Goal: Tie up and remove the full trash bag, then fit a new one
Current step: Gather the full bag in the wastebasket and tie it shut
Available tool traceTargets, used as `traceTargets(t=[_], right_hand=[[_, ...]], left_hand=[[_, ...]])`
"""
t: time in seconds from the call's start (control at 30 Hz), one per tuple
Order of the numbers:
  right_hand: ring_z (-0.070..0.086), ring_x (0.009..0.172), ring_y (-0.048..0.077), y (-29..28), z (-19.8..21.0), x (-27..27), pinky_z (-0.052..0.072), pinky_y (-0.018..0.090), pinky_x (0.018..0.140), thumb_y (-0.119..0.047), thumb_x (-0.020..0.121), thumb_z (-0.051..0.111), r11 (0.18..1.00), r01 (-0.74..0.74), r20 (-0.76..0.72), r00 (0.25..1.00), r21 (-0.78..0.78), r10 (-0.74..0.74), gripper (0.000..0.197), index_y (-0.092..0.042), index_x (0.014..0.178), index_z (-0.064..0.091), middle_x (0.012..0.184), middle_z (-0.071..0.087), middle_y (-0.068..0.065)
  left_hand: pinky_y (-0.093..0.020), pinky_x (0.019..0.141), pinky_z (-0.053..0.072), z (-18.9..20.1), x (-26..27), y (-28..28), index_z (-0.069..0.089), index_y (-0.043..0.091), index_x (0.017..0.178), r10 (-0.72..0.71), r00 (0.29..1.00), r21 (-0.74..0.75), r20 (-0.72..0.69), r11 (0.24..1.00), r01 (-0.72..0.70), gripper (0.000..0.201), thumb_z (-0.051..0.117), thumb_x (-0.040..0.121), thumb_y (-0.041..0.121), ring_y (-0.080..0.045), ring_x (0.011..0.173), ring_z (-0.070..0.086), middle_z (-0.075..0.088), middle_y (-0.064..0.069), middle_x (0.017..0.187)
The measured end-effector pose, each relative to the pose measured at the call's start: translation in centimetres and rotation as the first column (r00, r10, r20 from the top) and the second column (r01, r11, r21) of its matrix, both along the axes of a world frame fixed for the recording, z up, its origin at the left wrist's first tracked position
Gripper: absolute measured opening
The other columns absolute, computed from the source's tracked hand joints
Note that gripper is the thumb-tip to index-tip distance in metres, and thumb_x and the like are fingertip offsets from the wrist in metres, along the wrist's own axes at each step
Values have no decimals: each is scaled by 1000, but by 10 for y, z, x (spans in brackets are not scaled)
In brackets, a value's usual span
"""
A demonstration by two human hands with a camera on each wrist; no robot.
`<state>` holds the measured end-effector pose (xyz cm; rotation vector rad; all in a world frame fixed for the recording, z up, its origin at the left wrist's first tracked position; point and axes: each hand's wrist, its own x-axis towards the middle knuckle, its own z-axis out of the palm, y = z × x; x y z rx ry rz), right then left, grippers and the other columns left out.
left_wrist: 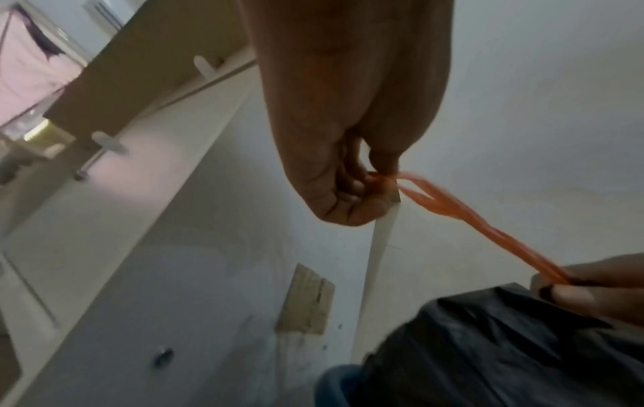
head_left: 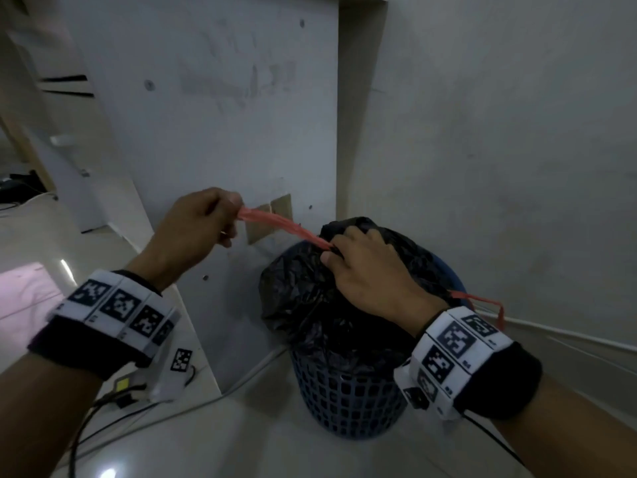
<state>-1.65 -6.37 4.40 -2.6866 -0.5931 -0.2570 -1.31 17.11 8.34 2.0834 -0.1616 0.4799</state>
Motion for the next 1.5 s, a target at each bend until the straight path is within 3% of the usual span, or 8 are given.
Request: traceTargets(t=[0.23,0.37,0.57,0.67,0.83,1.1,1.33,1.5], right_hand=[[48,75,22,1,4,6,32,31,66,-37,102,37,913,64,-83,996,403,-34,42,-16,65,41,70,43,-4],[55,67,22,4,11,-1,39,33,64,-36,102,38,869,29,-152,987,494,53,46,-1,78,55,72,57,10],[63,103,25,7,7,3,51,43,89,-38,90,38,892,-55,-61,994,449,92,34,-24,110,63,112,67,2],[59,105,29,3,5,4,48,46,93,-48,85,35,889,-37,-33,998,457,58,31,-35,99,59,110,63,1],[52,101,32,-2,5,-2,44,42,88,-50,95,43,932,-23,-45,998,362,42,32,-27,76,54,97,51,3],[36,114,28,-31,-13,-9,29,42,92,-42,103,33,984,59,-69,995,-170,-71,34,-18,118,52,127,40,0],[40,110,28,-45,-29,-3,31,41,89,-41,104,28,985,69,-43,996,-161,-77,33,-19,121,47,126,40,1],[52,103,7,-66,-34,-4,43,21,88,-31,98,52,929,-146,70,989,341,129,34,-26,132,48,131,42,-11]], left_hand=[[-27,67,36,-8,-8,-50,59,26,91,-160,974,-328,-160,939,100,97,36,36,102,-9,73,45,51,11,75],[-18,84,41,-6,-17,-80,62,32,121,-237,957,-142,-167,966,215,65,40,76,73,3,92,54,61,13,112],[-2,60,42,-1,-20,-105,72,12,109,-303,949,-222,-85,935,278,26,54,95,26,12,67,61,72,8,87],[-18,72,47,-3,-18,-114,71,9,98,-306,948,-350,-87,900,259,29,48,99,27,-8,79,61,72,-10,94],[-19,60,46,-7,-7,-116,55,15,76,-222,973,-532,-65,833,155,32,40,103,25,-8,58,52,54,2,62],[-32,65,60,-9,18,-86,51,10,83,-158,984,-779,-84,626,34,27,34,103,12,-8,46,49,42,4,50],[-23,51,51,-16,23,-95,51,10,87,-175,983,-765,-54,640,72,27,32,105,15,-6,41,40,39,5,47],[-22,53,52,-21,24,-106,56,11,94,-212,976,-820,-45,566,85,27,36,104,25,-6,45,45,43,6,52]])
